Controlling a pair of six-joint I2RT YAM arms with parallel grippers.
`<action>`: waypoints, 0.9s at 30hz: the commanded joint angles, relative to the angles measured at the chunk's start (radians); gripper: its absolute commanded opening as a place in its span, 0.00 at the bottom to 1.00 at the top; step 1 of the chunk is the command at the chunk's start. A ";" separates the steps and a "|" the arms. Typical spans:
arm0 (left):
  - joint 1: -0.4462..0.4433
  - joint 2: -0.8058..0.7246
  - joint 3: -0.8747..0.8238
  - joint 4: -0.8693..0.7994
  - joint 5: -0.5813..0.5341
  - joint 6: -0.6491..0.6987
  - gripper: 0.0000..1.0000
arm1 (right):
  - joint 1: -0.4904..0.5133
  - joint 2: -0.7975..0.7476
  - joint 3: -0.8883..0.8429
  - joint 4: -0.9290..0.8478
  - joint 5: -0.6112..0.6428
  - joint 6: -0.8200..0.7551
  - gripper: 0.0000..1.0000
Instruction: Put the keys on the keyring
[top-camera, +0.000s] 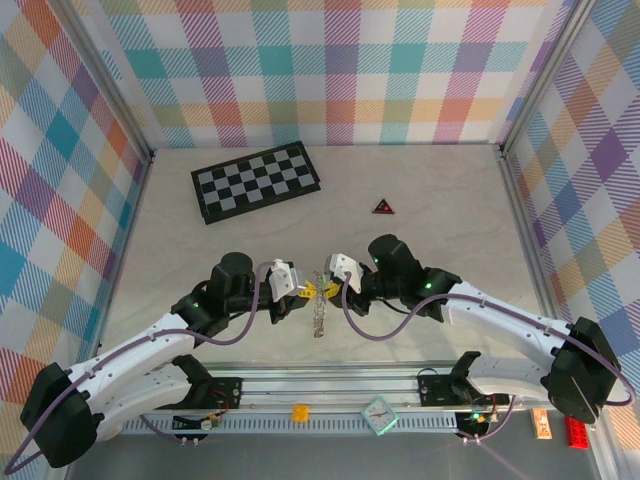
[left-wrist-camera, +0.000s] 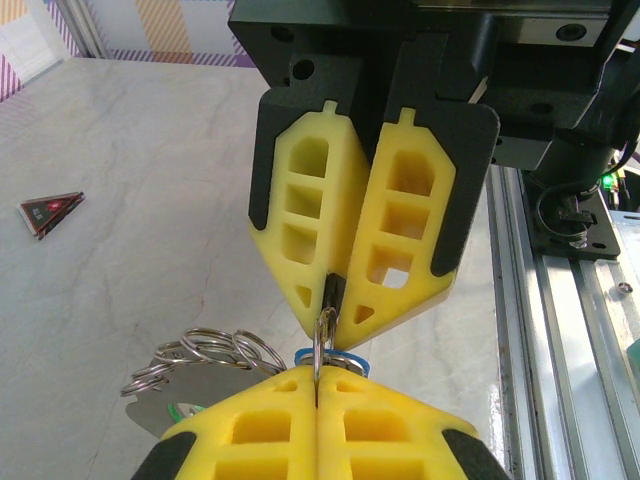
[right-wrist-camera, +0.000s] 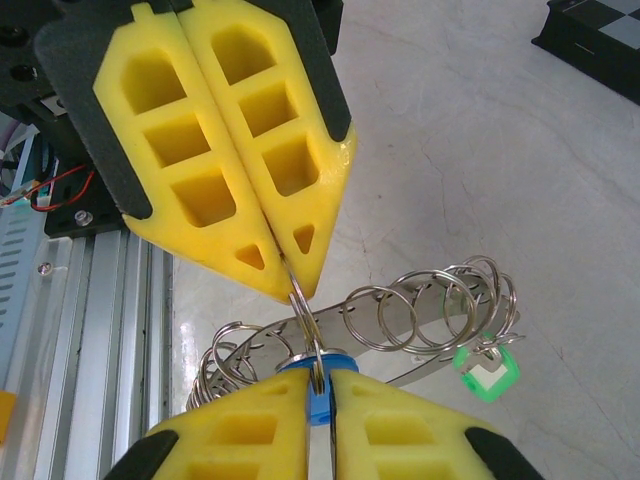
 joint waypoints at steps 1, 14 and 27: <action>-0.008 -0.007 0.003 0.040 0.028 0.005 0.00 | -0.006 -0.015 0.033 0.024 -0.029 0.009 0.09; -0.008 -0.013 -0.023 0.169 0.061 -0.064 0.00 | -0.009 0.047 0.006 0.036 -0.062 0.013 0.00; -0.008 -0.011 -0.064 0.226 0.074 -0.090 0.00 | -0.022 -0.081 -0.070 0.129 -0.031 0.001 0.29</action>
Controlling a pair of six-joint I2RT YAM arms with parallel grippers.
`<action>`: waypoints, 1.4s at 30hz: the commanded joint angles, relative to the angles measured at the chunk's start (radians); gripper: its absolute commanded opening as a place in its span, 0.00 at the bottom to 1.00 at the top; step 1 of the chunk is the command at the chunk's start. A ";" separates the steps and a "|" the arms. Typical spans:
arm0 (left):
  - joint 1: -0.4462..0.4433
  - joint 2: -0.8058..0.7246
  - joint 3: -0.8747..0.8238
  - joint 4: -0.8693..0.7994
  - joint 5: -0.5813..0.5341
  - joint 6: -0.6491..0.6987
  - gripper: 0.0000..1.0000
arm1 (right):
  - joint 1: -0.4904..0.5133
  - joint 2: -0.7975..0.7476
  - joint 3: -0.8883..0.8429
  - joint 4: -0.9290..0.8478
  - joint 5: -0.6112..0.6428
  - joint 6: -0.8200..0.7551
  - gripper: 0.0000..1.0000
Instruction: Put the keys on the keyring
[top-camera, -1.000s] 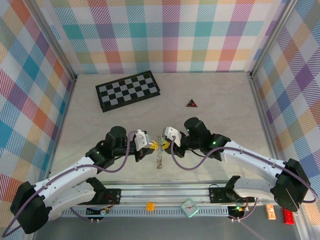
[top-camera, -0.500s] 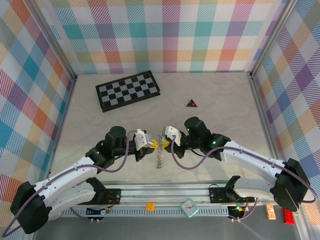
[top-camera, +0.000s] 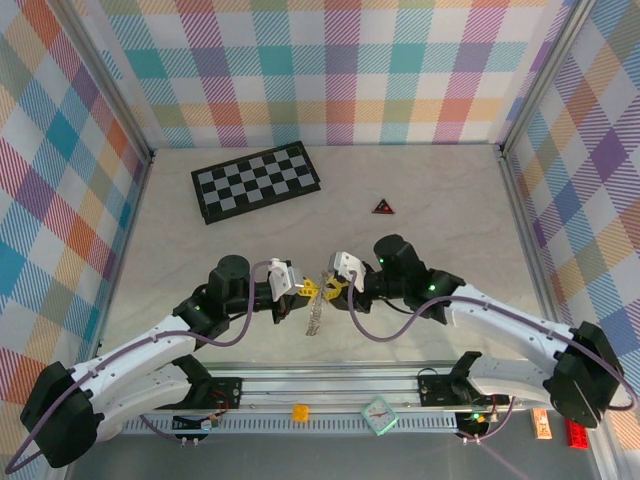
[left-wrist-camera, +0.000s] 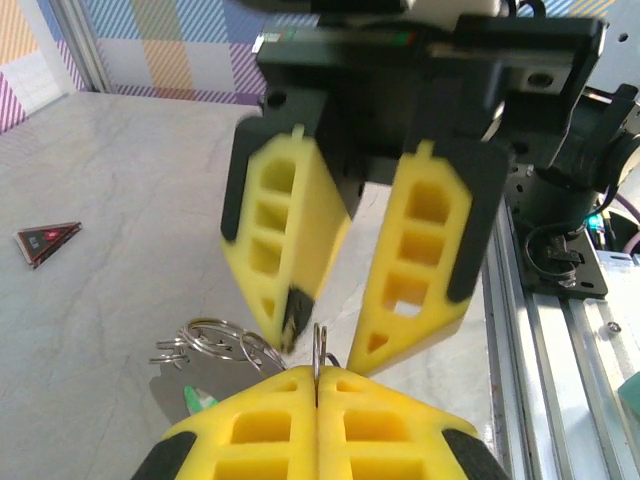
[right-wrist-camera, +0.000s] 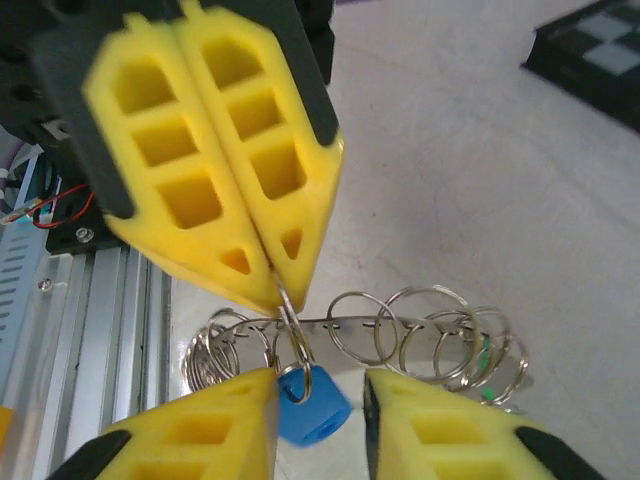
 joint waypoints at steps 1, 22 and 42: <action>-0.008 -0.008 -0.015 0.087 0.048 -0.016 0.00 | -0.004 -0.041 -0.031 0.065 -0.010 -0.011 0.29; -0.008 0.014 -0.029 0.150 0.072 -0.028 0.00 | -0.004 0.020 -0.010 0.133 -0.105 0.018 0.05; -0.007 0.047 0.179 -0.316 -0.057 0.187 0.23 | 0.020 0.141 0.264 -0.316 -0.013 -0.180 0.00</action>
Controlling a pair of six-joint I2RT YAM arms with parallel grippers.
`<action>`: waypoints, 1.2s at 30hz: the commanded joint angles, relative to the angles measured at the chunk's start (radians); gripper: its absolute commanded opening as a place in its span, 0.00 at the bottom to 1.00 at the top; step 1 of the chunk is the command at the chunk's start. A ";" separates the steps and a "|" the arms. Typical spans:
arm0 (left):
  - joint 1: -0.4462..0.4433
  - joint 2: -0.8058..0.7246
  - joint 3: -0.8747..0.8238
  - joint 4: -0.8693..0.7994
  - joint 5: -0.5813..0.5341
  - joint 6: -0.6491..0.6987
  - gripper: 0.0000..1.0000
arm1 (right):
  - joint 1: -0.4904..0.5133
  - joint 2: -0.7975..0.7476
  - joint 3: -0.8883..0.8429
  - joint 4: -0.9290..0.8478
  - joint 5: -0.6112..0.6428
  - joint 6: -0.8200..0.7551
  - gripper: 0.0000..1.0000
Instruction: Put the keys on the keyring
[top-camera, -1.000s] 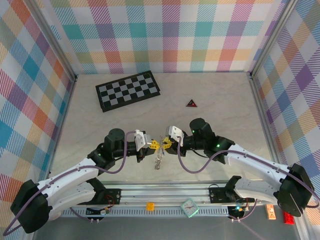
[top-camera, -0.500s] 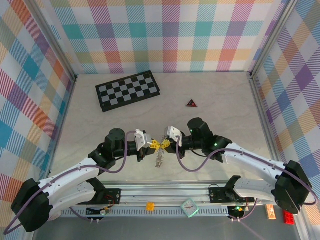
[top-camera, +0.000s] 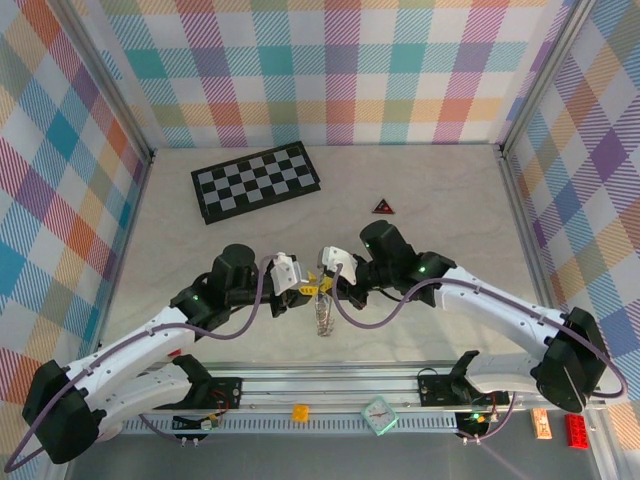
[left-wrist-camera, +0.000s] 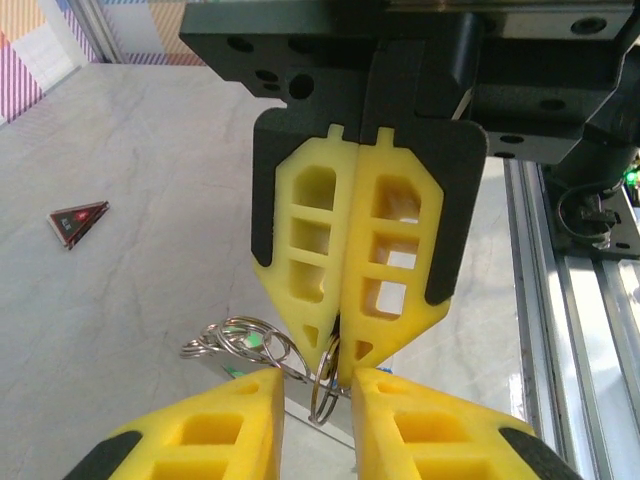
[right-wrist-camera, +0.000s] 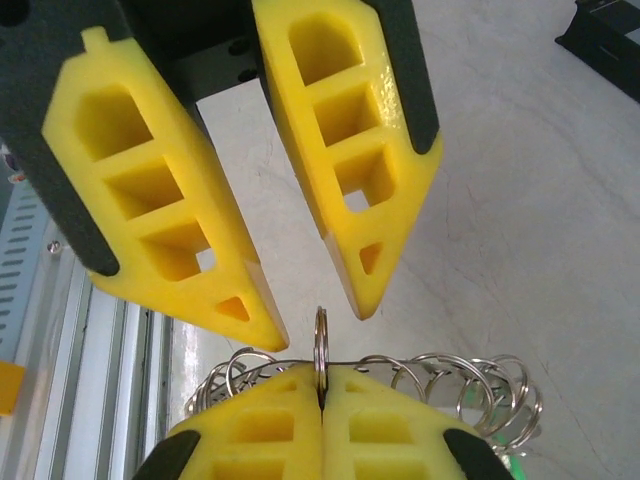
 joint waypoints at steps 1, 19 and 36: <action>-0.008 0.016 0.037 -0.082 0.008 0.057 0.23 | 0.014 0.012 0.053 -0.061 -0.010 -0.053 0.00; -0.007 -0.002 0.005 -0.018 0.071 0.029 0.00 | 0.013 -0.115 -0.105 0.145 -0.022 0.010 0.28; -0.008 0.001 -0.123 0.249 0.161 -0.077 0.00 | -0.011 -0.134 -0.237 0.353 -0.148 0.103 0.18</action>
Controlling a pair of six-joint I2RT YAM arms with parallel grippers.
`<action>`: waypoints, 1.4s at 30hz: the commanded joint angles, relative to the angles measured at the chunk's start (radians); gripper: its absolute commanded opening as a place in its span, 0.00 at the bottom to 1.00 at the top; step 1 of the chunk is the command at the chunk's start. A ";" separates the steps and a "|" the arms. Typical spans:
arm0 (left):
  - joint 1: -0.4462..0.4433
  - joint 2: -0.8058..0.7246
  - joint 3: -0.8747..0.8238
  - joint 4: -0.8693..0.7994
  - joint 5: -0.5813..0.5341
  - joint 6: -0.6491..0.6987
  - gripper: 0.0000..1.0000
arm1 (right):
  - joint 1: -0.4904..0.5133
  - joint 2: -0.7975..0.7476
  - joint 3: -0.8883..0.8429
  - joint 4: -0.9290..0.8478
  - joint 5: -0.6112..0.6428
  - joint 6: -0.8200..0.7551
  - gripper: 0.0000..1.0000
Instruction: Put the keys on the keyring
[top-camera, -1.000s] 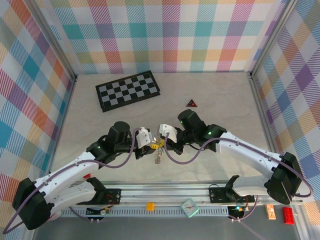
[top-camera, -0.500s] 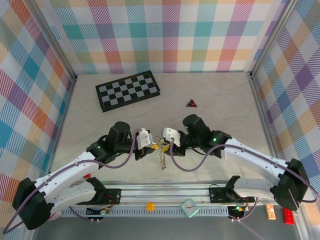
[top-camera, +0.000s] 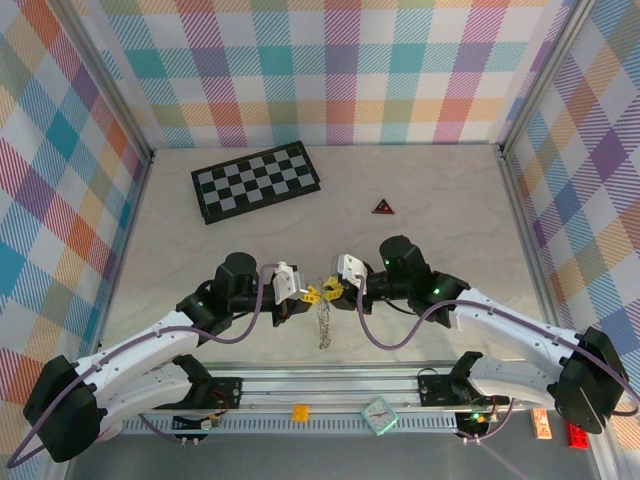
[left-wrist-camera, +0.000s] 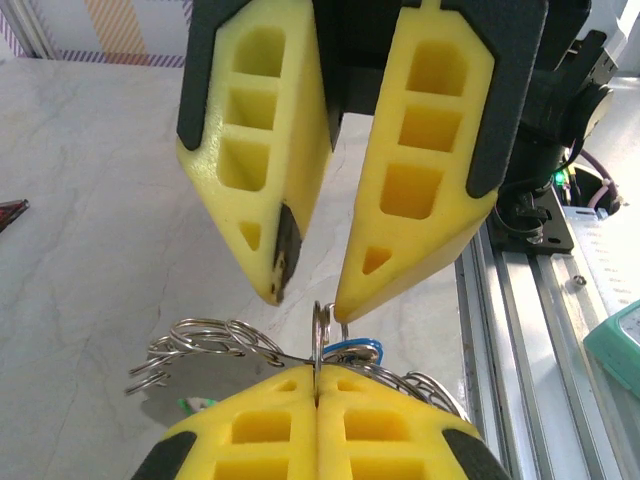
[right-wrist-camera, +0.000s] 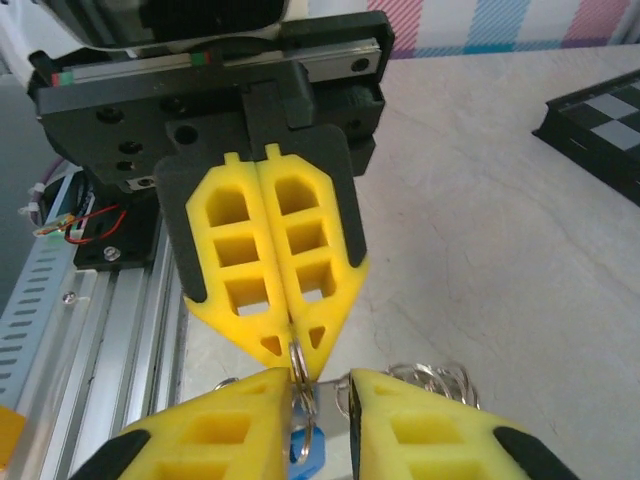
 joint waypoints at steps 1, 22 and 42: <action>-0.007 -0.006 -0.009 0.099 0.043 -0.016 0.00 | -0.004 0.023 -0.003 0.032 -0.081 0.006 0.16; -0.007 -0.015 0.105 -0.165 -0.082 0.065 0.24 | -0.001 0.125 0.221 -0.336 0.007 -0.166 0.00; -0.007 -0.001 0.094 -0.125 -0.036 0.068 0.00 | -0.036 0.051 0.144 -0.165 -0.075 -0.089 0.37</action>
